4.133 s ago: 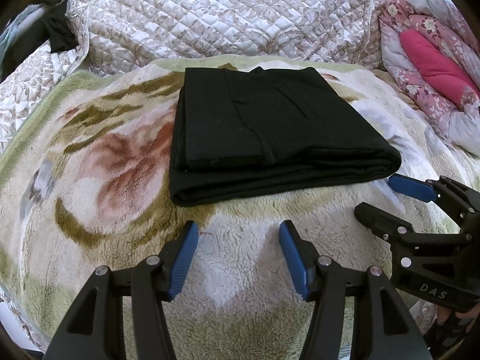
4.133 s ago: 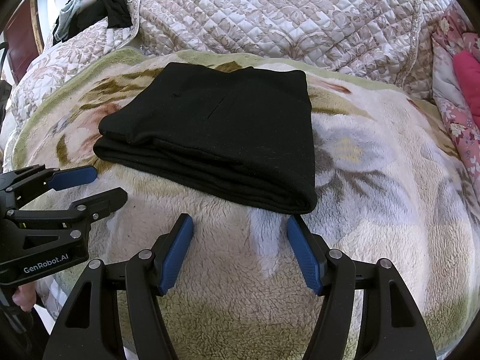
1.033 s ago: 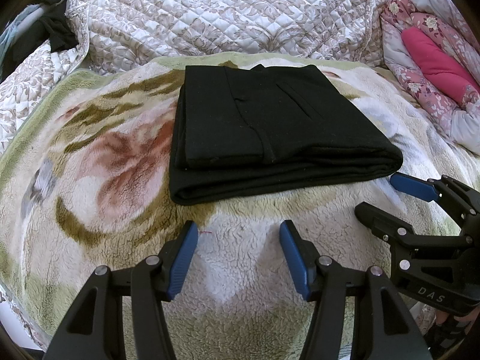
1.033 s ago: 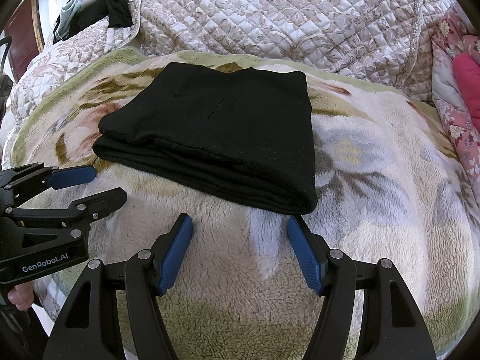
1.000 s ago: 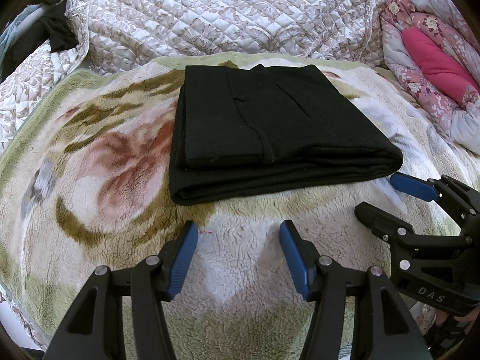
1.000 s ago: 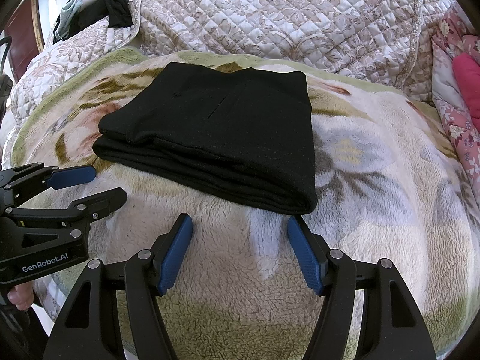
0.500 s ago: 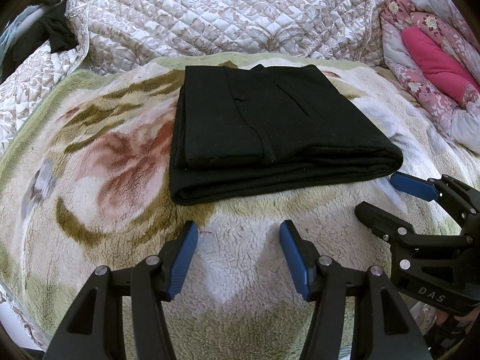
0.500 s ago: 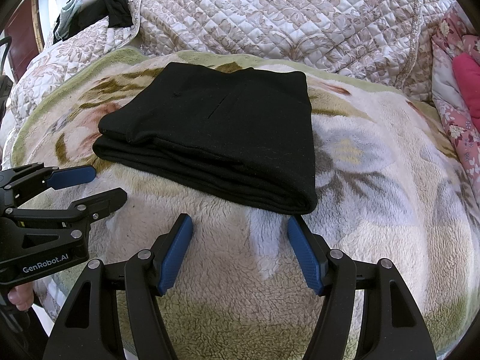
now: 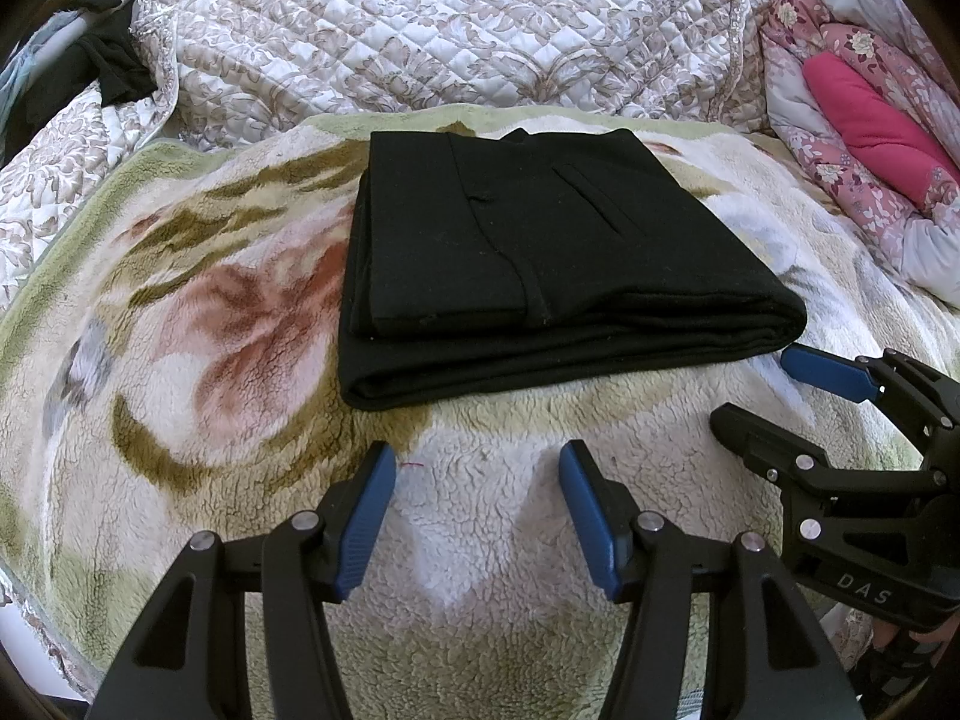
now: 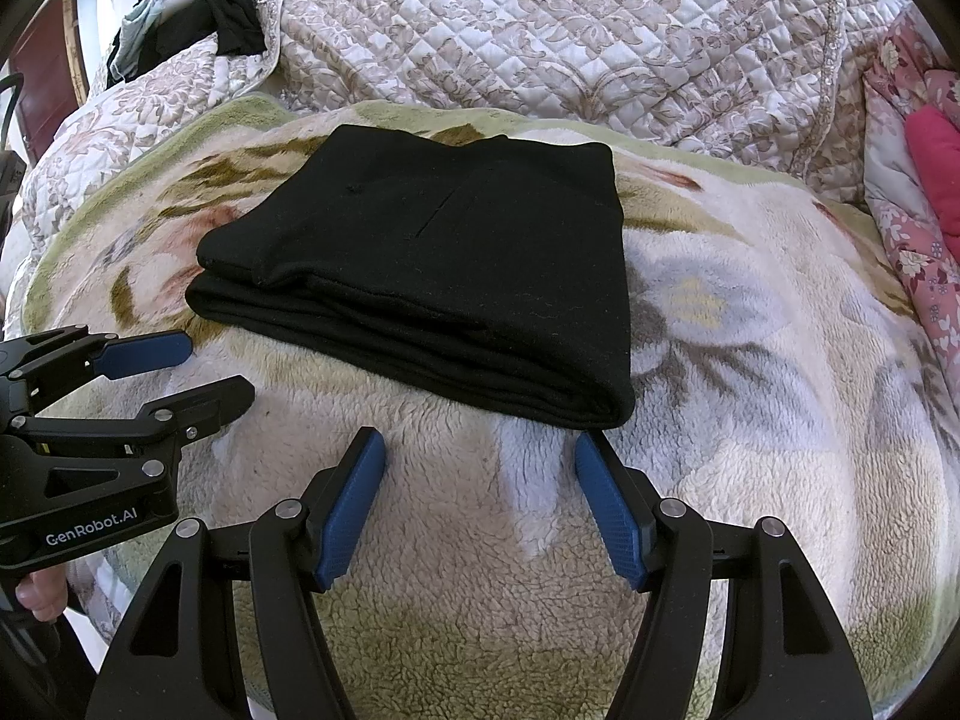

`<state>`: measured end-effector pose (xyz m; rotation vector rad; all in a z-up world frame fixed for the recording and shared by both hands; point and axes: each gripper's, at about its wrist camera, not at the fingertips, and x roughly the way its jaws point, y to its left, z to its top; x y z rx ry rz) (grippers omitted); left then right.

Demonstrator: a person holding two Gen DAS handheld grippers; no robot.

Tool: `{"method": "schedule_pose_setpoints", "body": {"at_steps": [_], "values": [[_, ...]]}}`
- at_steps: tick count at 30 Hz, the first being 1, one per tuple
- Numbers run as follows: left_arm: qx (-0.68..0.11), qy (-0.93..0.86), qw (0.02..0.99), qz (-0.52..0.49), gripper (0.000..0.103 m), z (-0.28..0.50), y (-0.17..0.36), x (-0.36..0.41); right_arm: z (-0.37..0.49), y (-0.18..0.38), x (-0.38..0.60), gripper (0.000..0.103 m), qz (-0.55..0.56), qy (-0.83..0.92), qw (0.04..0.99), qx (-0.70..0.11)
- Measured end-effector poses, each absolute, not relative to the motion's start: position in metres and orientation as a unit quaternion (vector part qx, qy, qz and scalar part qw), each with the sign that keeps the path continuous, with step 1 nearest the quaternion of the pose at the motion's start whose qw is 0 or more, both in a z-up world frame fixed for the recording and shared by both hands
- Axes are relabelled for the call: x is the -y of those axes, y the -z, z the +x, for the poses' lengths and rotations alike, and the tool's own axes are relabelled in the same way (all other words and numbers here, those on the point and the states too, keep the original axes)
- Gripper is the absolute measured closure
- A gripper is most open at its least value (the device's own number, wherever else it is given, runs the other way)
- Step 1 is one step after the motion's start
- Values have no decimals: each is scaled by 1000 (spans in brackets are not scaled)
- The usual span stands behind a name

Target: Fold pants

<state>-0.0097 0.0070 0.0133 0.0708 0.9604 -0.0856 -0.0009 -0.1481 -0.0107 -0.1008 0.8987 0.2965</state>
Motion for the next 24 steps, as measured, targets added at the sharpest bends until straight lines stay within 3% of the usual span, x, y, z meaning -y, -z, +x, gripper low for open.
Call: {"method": "schedule_pose_setpoints", "body": {"at_steps": [24], "values": [[-460, 40, 886, 33, 43, -9, -13, -8, -1, 11, 147, 36, -49, -145, 889, -432]]}}
